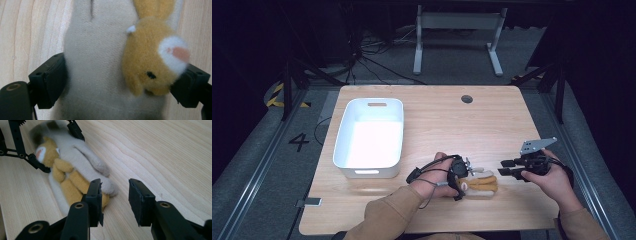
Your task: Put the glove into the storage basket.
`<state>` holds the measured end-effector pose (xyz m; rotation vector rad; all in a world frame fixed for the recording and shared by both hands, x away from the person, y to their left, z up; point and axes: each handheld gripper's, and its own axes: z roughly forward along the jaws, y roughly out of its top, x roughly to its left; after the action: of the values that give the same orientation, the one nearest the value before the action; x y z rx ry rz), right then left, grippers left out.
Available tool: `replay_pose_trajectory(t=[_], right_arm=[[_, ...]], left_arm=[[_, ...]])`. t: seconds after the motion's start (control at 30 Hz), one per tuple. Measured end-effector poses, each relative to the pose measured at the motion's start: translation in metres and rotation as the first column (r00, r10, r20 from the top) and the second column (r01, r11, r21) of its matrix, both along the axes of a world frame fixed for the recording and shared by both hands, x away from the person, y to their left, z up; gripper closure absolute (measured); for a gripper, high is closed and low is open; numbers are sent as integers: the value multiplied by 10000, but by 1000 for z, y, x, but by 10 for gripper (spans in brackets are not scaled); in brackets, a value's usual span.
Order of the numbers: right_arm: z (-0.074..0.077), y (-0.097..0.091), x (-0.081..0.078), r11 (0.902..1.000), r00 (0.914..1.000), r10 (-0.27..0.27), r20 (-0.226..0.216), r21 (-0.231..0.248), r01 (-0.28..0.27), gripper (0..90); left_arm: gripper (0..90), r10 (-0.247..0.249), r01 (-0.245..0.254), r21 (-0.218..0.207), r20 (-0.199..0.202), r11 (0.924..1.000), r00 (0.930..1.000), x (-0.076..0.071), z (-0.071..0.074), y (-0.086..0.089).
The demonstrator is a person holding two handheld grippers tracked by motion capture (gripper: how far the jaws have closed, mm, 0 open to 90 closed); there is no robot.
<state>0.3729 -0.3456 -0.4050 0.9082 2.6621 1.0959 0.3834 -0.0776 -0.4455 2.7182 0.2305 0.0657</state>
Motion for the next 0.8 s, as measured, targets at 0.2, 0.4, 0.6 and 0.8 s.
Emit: replay_pose_trajectory(t=[0.2, 0.4, 0.6, 0.8], right_arm=[[-1, 0, 0, 10000, 10000, -17, -17, 58, 17, 619], [0, 0, 0, 9999, 10000, -23, 2, 101, 23, 616], [0, 0, 0, 10000, 10000, -43, 27, 89, 43, 615], [1, 0, -1, 9999, 10000, -52, 45, 99, 51, 615]], left_arm=[[141, 88, -88, -86, -62, 9999, 9999, 1, 0, 1], [300, 427, -429, -290, -92, 9987, 9990, 5, 3, 5], [452, 599, -602, -369, -77, 9975, 9982, 4, 5, 8], [575, 516, -516, -194, -28, 9985, 9987, 4, 8, 8]])
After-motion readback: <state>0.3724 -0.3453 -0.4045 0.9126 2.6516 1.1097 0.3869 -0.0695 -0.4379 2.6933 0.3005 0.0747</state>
